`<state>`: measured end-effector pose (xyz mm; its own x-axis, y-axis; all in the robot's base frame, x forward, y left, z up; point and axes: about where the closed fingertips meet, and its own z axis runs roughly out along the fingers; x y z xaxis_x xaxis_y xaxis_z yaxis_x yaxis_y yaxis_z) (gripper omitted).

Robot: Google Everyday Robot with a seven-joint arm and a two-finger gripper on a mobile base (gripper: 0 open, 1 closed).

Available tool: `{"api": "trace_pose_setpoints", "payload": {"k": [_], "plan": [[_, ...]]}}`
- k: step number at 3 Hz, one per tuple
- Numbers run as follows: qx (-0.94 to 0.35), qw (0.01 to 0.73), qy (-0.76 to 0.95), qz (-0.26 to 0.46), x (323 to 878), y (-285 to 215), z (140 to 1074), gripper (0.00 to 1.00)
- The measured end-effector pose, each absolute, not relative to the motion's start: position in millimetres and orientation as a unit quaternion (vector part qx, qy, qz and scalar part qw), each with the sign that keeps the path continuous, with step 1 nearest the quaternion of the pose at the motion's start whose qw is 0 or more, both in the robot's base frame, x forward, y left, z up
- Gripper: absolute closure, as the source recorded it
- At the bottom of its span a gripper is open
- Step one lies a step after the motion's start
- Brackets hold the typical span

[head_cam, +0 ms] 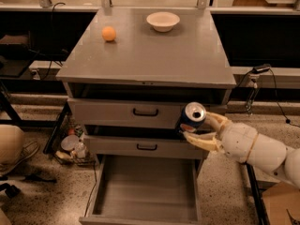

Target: Pick pepsi can from bottom drawer and place on counter

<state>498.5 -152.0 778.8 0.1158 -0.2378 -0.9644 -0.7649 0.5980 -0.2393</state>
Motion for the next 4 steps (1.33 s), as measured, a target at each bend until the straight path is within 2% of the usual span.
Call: {"api": "trace_pose_setpoints", "payload": {"k": [2,3,4], "plan": [[-0.478,0.632,0.589,0.158,559,-144,892,1.0],[-0.494,0.616,0.595,0.147,609,-139,934,1.0],[-0.507,0.598,0.603,0.149,644,-121,947,1.0]]}}
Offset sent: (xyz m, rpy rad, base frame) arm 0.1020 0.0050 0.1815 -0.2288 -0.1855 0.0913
